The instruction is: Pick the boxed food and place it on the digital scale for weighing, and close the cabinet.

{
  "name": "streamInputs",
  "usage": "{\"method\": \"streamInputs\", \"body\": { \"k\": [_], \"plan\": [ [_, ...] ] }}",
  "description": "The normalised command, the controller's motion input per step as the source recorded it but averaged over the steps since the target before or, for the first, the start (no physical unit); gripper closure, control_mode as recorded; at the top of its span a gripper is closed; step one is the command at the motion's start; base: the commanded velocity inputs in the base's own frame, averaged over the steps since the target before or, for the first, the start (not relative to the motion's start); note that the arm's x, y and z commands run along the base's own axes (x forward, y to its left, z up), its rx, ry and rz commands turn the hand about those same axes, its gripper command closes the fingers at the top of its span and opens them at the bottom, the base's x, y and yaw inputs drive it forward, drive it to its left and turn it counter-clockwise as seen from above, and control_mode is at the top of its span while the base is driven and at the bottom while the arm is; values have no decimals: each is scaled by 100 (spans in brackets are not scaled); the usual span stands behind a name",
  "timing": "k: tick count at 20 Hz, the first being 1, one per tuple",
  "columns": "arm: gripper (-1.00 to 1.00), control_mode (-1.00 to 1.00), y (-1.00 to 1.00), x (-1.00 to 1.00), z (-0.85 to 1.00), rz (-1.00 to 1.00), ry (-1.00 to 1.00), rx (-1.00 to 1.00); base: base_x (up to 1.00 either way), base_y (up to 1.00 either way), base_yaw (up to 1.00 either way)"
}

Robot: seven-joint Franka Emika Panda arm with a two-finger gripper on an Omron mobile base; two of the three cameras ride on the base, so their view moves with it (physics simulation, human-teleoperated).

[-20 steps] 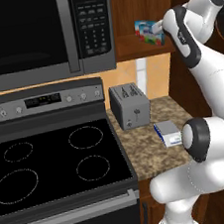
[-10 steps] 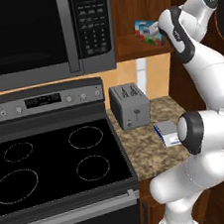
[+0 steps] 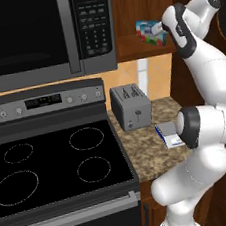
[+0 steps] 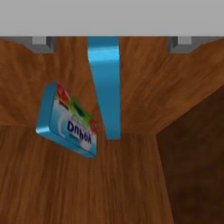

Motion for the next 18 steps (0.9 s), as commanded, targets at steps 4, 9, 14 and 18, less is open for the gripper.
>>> {"method": "streamInputs", "body": {
  "k": [4, 9, 14, 18],
  "plan": [
    [-100, -100, 0, 27, -9, 1, 0, 0, 0, 0, 0],
    [-100, -100, 0, 34, 0, 0, 1, 0, 0, 0, 0],
    [100, -100, 8, 20, -2, 0, 1, 0, 0, 0, 0],
    [100, -100, 26, 0, -8, 0, 0, -1, 0, 0, 0]
  ]
}}
